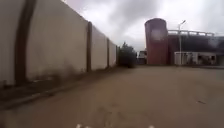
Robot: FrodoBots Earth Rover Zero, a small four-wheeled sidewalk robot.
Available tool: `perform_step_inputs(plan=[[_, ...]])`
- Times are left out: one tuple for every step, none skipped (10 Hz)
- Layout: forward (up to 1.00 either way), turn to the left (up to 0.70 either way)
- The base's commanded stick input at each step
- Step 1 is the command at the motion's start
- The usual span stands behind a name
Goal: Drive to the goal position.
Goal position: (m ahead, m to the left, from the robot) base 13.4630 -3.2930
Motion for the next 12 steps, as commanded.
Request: perform_step_inputs(plan=[[1.00,0.07],[1.00,0.07],[1.00,0.07],[1.00,0.07],[1.00,0.07],[1.00,0.07],[1.00,0.07],[1.00,0.07],[1.00,0.07],[1.00,0.07],[1.00,0.07],[1.00,0.07]])
